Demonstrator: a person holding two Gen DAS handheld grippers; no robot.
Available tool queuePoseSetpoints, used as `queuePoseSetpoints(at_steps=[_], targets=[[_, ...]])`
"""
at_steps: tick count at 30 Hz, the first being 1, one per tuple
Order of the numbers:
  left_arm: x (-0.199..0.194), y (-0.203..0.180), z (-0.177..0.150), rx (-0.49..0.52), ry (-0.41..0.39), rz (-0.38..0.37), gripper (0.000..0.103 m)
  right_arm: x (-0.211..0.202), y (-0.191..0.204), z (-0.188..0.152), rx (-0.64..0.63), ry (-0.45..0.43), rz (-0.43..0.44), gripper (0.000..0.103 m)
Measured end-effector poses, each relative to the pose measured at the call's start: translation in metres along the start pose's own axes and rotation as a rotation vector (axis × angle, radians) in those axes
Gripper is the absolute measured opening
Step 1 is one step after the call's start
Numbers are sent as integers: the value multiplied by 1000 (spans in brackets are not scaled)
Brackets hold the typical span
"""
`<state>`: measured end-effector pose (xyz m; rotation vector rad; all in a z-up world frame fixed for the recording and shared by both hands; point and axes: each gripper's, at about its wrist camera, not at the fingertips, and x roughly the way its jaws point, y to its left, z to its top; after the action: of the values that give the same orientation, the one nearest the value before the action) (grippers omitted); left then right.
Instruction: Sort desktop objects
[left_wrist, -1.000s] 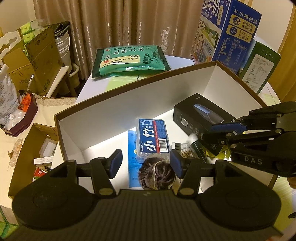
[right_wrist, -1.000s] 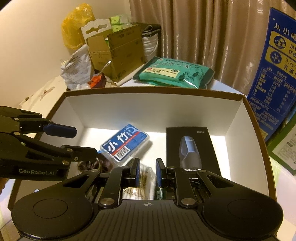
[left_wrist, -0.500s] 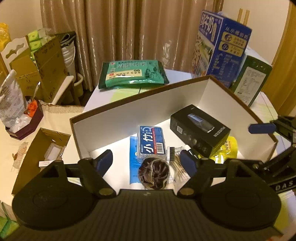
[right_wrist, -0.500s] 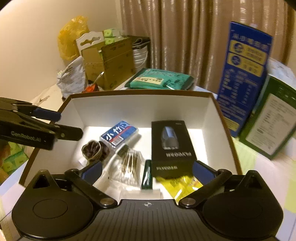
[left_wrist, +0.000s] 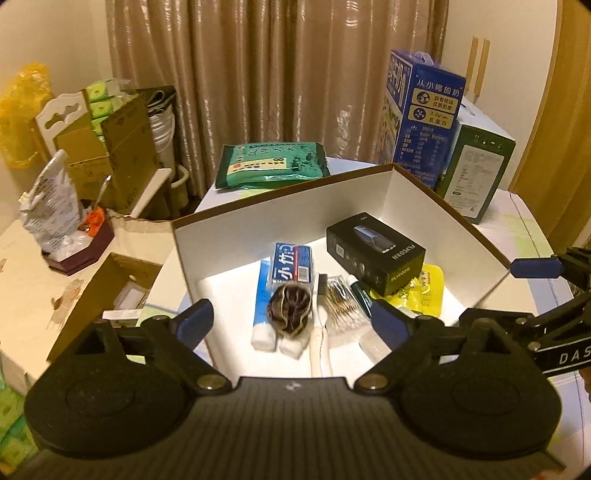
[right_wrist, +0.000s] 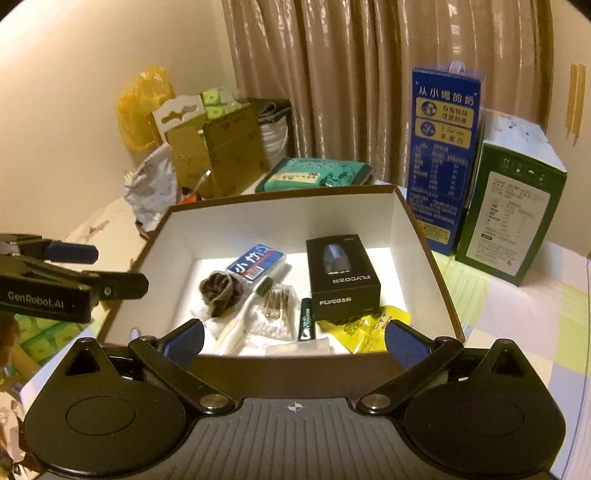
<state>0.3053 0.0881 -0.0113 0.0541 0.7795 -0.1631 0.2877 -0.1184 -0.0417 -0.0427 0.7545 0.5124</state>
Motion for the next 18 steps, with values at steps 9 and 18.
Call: queuePoseSetpoints(at_steps=[9, 18], targets=[[-50, -28, -29, -41, -25, 36, 96, -49, 5, -26, -7, -32, 35, 101], [-91, -64, -61, -45, -55, 70, 99, -93, 1, -56, -12, -51, 59, 101]])
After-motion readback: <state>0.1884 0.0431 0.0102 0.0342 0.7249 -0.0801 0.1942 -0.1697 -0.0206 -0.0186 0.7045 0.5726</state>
